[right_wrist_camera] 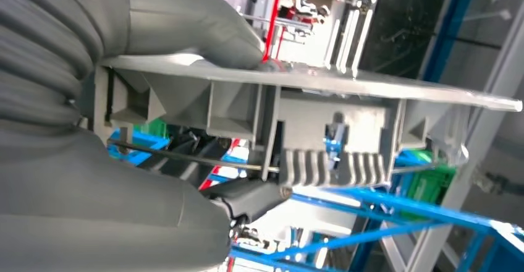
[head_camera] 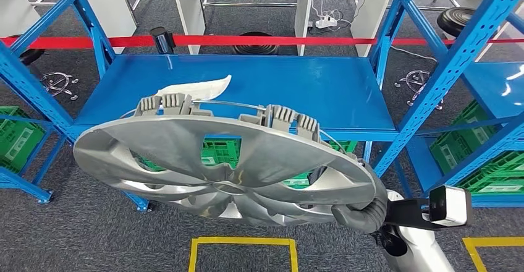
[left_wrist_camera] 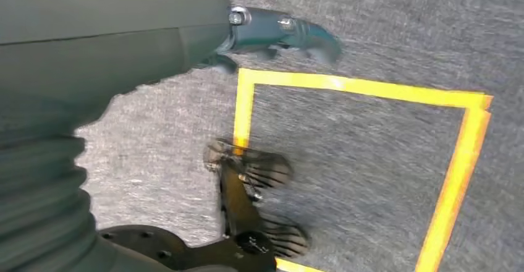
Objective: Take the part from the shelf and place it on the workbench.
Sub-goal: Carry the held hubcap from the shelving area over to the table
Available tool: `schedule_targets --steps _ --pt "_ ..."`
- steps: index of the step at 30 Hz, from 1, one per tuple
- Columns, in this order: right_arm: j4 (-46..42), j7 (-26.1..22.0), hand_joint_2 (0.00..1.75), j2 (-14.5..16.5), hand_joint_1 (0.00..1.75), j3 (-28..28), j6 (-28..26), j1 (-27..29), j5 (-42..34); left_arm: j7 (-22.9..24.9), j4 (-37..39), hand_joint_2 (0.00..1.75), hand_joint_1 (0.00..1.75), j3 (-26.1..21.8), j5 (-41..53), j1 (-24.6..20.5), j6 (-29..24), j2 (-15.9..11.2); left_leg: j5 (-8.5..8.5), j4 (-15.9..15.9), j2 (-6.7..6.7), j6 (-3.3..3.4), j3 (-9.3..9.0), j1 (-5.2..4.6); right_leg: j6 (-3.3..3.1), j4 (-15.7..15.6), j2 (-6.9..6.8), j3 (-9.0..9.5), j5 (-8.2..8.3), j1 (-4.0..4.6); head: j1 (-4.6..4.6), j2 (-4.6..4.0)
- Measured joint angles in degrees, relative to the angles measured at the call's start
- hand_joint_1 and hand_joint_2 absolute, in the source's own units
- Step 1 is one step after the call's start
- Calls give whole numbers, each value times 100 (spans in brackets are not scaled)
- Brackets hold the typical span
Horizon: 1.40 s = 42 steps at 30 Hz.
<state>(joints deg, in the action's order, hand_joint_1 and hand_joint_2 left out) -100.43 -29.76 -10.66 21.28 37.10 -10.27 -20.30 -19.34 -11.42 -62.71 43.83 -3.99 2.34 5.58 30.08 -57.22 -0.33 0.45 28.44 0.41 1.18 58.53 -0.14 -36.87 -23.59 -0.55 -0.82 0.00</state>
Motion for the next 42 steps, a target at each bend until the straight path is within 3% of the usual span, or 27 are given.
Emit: schedule_targets --steps 2,4,5,6,7,9,11,12,16,18,21,25,29,31,33,34,35,36,39,40,42 --pt "2 10 175 2 175 -1 1 -2 -8 -3 -2 175 0 -1 -1 -3 1 1 -123 13 25 92 123 12 60 374 8 -174 -394 -16 20 0" --pt "8 15 175 2 175 -1 1 -2 -9 -5 -6 175 0 -1 -1 -1 1 -3 -247 2 35 126 280 4 102 1130 9 -424 -932 -21 39 0" --pt "13 16 175 2 175 -1 1 -1 -9 -5 -7 175 0 0 -1 3 2 -3 -310 -7 38 129 364 -2 113 1460 9 -493 -1062 -22 44 0" --pt "20 17 175 2 175 -1 1 -1 -9 -5 -8 175 0 -1 -1 5 2 -3 -371 -18 39 127 449 -7 113 1633 9 -476 -1066 -21 48 0" --pt "25 17 175 2 175 -2 1 -2 -9 -5 -8 175 0 -1 -1 5 3 -3 -426 -33 39 119 535 -9 103 1587 9 -345 -958 -19 51 0" --pt "28 17 175 3 175 -1 3 -13 -9 -5 -8 175 0 -1 1 3 7 2 -509 -70 38 93 670 -10 48 915 8 226 -708 -4 61 0" --pt "27 17 175 10 175 -1 4 -42 4 -5 -8 175 0 -1 2 1 9 9 -565 -104 38 42 739 -21 -25 134 3 777 -729 34 69 0" --pt "26 15 175 14 175 -4 5 -57 22 -5 -8 175 0 -1 2 -1 9 10 -582 -118 40 14 753 -29 -52 -77 2 905 -787 44 72 0" --pt "26 14 175 46 175 -13 16 -71 129 4 -14 175 0 -2 -7 -2 9 -4 -546 -89 46 31 779 -35 -109 -163 1 879 -752 61 64 0" --pt "26 19 175 57 175 -15 18 -71 165 21 -15 175 0 -2 -14 0 8 -7 -651 -54 44 -6 791 -27 -138 -150 1 843 -709 69 54 0" --pt "26 23 175 77 175 -20 19 -71 199 43 -18 175 0 -5 -38 2 7 -27 -754 -42 38 -8 812 -27 -148 -118 0 800 -682 68 46 0" --pt "26 27 175 107 175 -22 23 -72 222 83 -19 175 0 -20 -90 2 7 -36 -775 -66 34 -18 848 -34 -135 -104 -2 772 -679 64 43 0" --pt "24 36 175 133 175 -36 27 -87 260 105 -20 175 0 -30 -101 0 10 -34 -796 -16 7 28 863 -21 -71 -113 -27 768 -701 66 42 0" --pt "22 36 175 142 175 -56 27 -97 297 109 -21 175 0 -32 -101 -4 20 -27 -842 60 -26 67 844 23 -30 178 -19 653 -936 65 60 0" --pt "22 37 175 142 175 -74 26 -98 327 113 -22 175 0 -35 -101 -5 27 -25 -866 72 -76 81 875 34 10 898 -3 331 -1365 35 85 0" --pt "22 38 175 142 175 -79 26 -93 342 117 -22 175 0 -38 -101 -4 31 -25 -874 61 -110 75 902 35 30 1247 0 171 -1521 18 92 0" --pt "22 39 175 142 175 -84 26 -89 356 121 -22 175 0 -44 -101 -2 34 -25 -883 42 -151 64 933 39 46 1439 1 85 -1567 1 96 0" --pt "22 40 175 142 175 -86 26 -87 367 126 -22 175 0 -53 -101 -1 38 -25 -894 15 -198 48 968 46 58 1398 6 113 -1491 -16 97 0" --pt "24 36 175 142 175 -91 26 -102 382 133 -22 175 0 -75 -103 -7 41 -25 -932 -97 -366 -33 1080 66 75 367 173 643 -1006 -54 106 0" --pt "24 32 175 143 175 -92 26 -111 382 133 -25 175 0 -78 -105 -10 41 -31 -948 -124 -420 -70 1110 61 50 132 242 752 -918 -53 106 0" --pt "24 28 175 146 175 -95 26 -130 382 132 -27 175 0 -82 -110 -4 41 -42 -1001 -106 -507 -153 1143 52 -35 61 270 756 -869 -18 99 0"
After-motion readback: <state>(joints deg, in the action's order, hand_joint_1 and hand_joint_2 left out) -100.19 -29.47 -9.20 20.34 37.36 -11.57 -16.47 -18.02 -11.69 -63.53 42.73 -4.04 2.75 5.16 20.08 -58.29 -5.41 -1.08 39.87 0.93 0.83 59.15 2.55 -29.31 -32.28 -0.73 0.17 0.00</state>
